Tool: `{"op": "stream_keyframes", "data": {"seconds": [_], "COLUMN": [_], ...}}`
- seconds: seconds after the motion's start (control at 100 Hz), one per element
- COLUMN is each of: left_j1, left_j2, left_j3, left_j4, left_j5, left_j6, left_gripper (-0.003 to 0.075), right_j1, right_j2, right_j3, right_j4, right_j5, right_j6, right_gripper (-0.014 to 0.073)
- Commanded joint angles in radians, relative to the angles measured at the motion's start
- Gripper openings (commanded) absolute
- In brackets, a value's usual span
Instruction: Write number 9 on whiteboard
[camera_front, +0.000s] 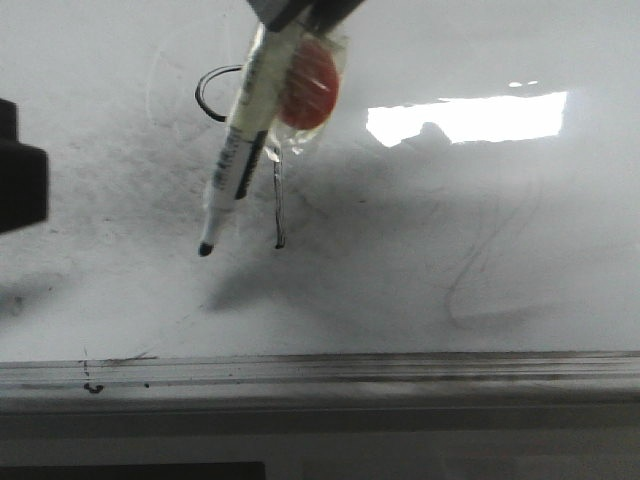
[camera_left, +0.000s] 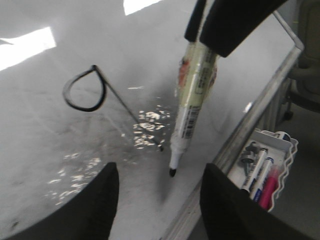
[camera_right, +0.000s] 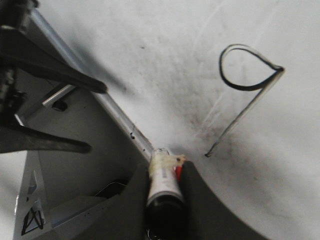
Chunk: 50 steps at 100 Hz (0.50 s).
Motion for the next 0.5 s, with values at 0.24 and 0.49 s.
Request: {"op": "stream_keyframes", "data": {"seconds": [0.24, 0.49], "left_j1": [-0.09, -0.09], "left_j2": [0.273, 0.327], "left_j3": [-0.043, -0.052], "left_j4": [0.004, 0.004], "left_j5": [-0.394, -0.442], "left_j6": [0.0, 0.0], "left_gripper": [0.0347, 0.012], "right_j1": [0.042, 0.042], "right_j2": [-0.019, -0.019], "right_j3": [-0.036, -0.036], "right_j4": [0.009, 0.021], "right_j5": [-0.066, -0.066], "right_j6": [0.037, 0.038], "right_gripper": [-0.0059, -0.0059]}}
